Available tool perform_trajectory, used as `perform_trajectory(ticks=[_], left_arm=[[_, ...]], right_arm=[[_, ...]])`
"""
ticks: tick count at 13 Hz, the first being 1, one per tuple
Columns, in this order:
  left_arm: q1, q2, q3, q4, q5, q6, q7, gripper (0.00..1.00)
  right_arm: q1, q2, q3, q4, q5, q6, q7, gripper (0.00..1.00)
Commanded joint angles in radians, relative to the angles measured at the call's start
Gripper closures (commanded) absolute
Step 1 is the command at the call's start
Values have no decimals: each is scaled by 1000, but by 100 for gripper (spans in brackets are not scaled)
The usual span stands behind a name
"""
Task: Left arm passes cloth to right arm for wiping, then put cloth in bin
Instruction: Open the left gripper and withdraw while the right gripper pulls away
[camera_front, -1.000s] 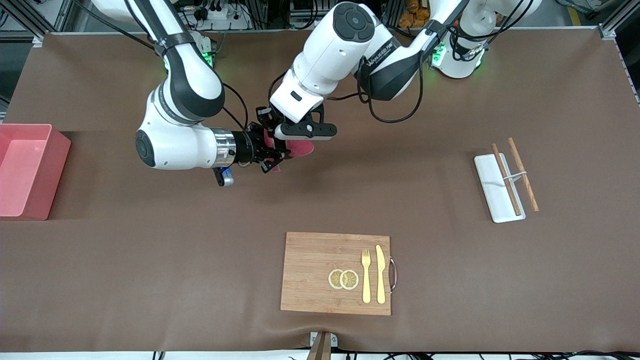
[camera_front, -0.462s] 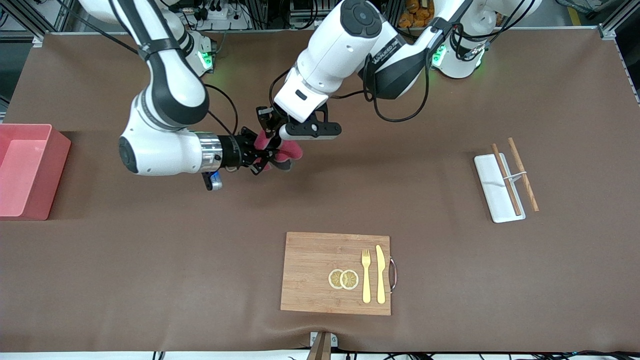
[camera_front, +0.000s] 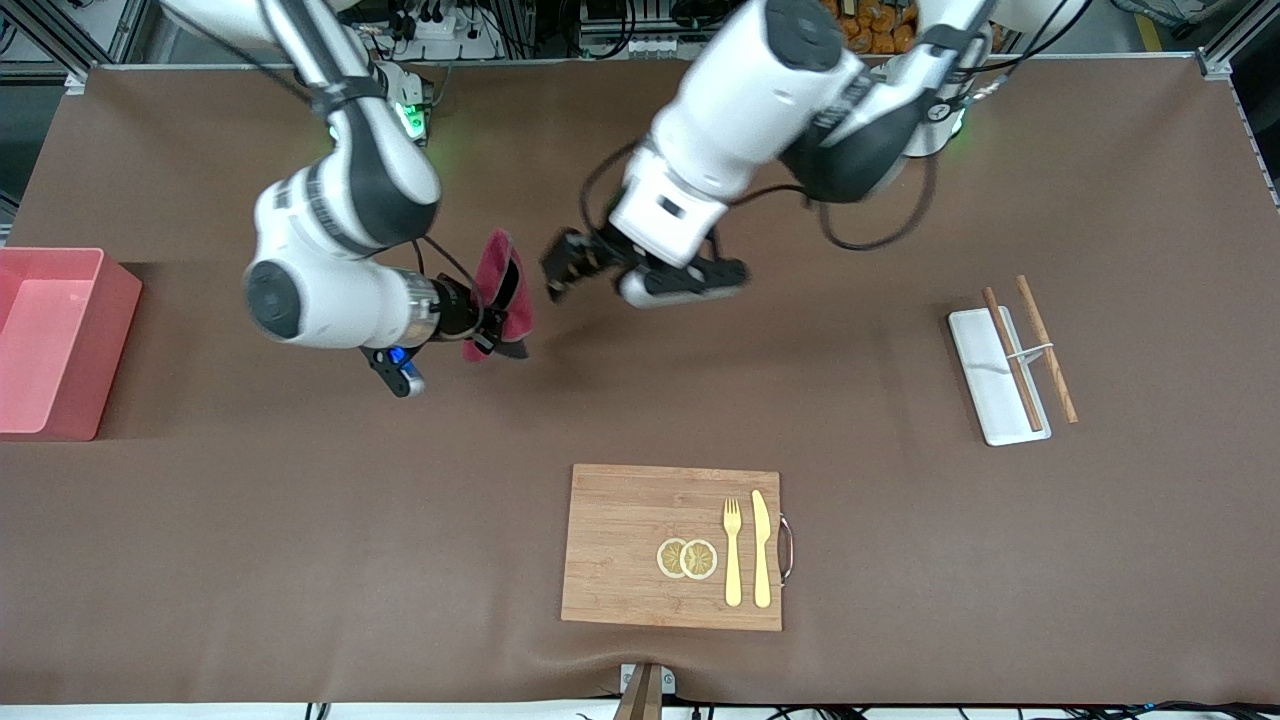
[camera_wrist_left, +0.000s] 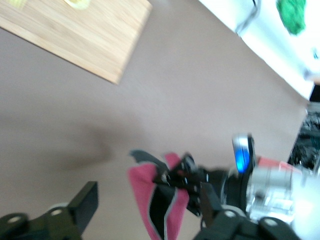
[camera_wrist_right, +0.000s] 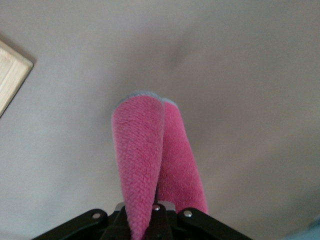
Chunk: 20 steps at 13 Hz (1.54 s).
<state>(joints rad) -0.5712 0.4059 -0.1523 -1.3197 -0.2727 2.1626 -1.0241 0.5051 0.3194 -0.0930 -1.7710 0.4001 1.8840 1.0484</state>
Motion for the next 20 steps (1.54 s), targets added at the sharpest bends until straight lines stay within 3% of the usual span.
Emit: perform_trajectory(ticks=[1, 3, 5, 7, 10, 16, 18, 20], left_arm=[[100, -53, -7, -32, 96, -67, 15, 0], [146, -55, -6, -35, 186, -98, 13, 0], [219, -59, -9, -35, 271, -179, 35, 0], [287, -65, -10, -38, 288, -217, 126, 0], [362, -87, -10, -41, 290, -280, 214, 0], [476, -162, 3, -56, 290, -403, 335, 0], [456, -235, 78, -122, 288, -412, 389, 0], [468, -280, 83, -182, 288, -417, 488, 0]], right_arm=[[23, 17, -1, 2, -148, 56, -57, 100], [42, 24, -1, -7, -275, 76, -57, 100], [42, 33, -1, -71, -342, 148, -57, 100], [44, 35, -1, -154, -383, 265, -59, 100], [20, 18, -5, -194, -486, 267, -92, 100], [-275, -5, -5, -212, -515, 290, -555, 100], [-377, -3, -4, -211, -515, 306, -721, 100], [-491, -2, -2, -208, -511, 334, -928, 100]])
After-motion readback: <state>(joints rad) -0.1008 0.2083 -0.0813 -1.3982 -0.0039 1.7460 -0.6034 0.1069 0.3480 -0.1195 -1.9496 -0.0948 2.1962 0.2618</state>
